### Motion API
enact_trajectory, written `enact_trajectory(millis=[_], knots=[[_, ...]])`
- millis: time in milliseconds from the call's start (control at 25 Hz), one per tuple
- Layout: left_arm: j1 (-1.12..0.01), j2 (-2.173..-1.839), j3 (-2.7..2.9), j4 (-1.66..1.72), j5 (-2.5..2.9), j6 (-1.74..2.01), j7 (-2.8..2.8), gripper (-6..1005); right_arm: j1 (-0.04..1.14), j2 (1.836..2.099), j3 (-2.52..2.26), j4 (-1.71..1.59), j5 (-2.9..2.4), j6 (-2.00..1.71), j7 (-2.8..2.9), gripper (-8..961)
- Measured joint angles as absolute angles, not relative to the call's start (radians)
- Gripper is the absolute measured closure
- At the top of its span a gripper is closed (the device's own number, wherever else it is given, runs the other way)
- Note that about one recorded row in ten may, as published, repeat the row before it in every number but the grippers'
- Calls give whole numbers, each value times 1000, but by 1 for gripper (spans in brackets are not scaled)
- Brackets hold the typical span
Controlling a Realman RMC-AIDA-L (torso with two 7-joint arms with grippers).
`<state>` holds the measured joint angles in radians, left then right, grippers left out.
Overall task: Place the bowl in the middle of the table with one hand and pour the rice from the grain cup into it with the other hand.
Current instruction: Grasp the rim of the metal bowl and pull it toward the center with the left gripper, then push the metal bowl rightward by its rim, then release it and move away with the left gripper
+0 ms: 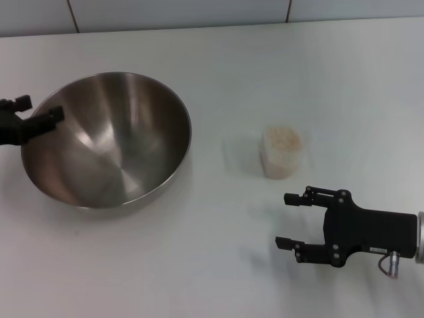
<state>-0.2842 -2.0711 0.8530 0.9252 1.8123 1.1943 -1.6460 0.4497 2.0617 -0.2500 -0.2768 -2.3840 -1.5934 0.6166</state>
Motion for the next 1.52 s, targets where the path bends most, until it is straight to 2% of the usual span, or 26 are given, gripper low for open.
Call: enact_trajectory(millis=[720,960,1160,1520], knots=[[-348,-2070,985,1006,2043,1135,-1803,340,437,2062,-250,-279,-2384,-1594,617,223],[-356,-2071,990,1037,2055,1147,-1843,568,441,2062,-250,-279,-2384,-1594,617,229],[-369,-2067,1014,1057,2062,1159,-1901,800,445,2062,-250,-279,-2384,-1594,617,234],[-476,-2060,966,1013,2121,1214,-2020,951,448,2062,-250,-279,-2384,-1593,617,243]])
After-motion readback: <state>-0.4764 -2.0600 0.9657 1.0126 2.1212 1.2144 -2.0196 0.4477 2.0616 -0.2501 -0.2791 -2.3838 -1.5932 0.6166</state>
